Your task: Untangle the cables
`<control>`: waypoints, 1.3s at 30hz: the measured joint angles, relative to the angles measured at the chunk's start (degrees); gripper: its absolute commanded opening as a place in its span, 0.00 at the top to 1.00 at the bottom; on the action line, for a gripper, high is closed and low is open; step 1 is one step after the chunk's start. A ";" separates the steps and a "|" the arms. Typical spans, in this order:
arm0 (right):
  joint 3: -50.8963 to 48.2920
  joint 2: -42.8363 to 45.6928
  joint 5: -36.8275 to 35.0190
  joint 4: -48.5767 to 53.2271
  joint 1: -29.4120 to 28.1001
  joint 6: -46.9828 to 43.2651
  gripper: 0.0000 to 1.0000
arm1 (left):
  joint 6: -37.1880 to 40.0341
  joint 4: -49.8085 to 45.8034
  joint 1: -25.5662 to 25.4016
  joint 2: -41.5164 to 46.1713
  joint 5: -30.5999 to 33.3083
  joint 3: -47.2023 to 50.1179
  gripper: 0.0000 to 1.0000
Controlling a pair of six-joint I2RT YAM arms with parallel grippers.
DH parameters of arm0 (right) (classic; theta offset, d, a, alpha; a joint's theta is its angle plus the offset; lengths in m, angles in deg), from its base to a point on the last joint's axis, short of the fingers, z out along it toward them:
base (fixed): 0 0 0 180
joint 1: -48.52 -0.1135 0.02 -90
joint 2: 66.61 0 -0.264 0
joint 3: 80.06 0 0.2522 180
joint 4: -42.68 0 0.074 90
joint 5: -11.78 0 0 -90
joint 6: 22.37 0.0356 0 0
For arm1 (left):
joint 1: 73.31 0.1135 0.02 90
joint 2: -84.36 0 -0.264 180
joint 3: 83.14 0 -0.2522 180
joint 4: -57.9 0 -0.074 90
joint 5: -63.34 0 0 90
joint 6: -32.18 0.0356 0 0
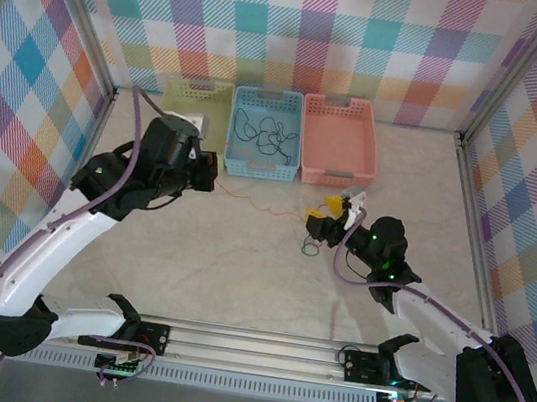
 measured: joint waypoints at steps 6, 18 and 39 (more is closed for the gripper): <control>0.92 -4.09 3.72 0.22 -1.95 -2.95 0.33 | 2.54 -4.04 0.00 -0.15 -0.92 -9.57 1.00; 7.34 -14.62 7.30 5.42 -4.92 -10.47 0.35 | 6.16 -9.22 0.00 -4.57 -3.13 -28.20 1.00; 18.10 -25.64 17.84 19.82 -7.15 -26.25 0.40 | 9.11 -12.98 0.00 -8.87 -5.44 -38.38 1.00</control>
